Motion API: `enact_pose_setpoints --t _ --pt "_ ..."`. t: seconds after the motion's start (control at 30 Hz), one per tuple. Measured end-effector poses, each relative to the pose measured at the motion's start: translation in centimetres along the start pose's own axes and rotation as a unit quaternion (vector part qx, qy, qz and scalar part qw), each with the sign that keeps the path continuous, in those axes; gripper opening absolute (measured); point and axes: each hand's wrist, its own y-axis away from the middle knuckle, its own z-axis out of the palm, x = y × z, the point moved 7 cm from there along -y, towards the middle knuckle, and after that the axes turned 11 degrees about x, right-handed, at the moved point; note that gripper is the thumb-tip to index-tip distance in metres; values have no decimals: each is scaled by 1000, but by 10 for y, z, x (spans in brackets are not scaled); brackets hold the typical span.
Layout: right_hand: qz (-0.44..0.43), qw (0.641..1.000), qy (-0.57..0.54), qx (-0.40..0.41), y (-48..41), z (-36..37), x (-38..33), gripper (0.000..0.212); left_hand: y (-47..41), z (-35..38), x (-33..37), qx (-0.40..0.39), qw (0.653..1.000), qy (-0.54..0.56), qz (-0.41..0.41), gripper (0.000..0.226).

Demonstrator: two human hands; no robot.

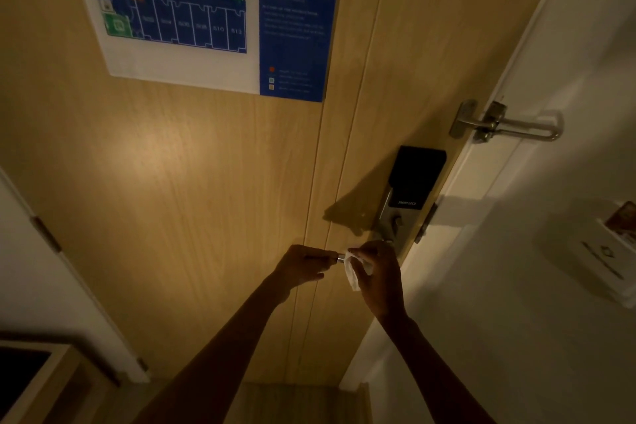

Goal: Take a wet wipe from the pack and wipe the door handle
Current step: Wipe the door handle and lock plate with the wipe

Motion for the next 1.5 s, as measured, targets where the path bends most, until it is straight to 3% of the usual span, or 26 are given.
enact_pose_setpoints --t 0.13,0.3,0.4,0.73,0.93,1.3,1.5 --pt "-90 992 67 -63 7 10 4 31 3 -1 2 6 1000 7 -8 22" --pt "-112 981 137 -85 -1 14 2 21 4 0 -3 8 999 29 -25 20" --pt "-125 980 123 -95 -8 13 -3 21 5 0 -2 17 999 23 -24 18" --pt "-25 997 33 -66 -17 17 23 44 5 0 -5 28 999 24 -36 17" --pt "-118 986 92 -71 -6 10 22 30 5 0 -2 42 999 11 -33 18" --pt "-129 985 114 -32 14 7 9 38 5 0 -6 39 998 14 -39 20" --pt "-36 998 49 -8 -5 6 6 20 1 0 -6 19 1000 7 -21 26"
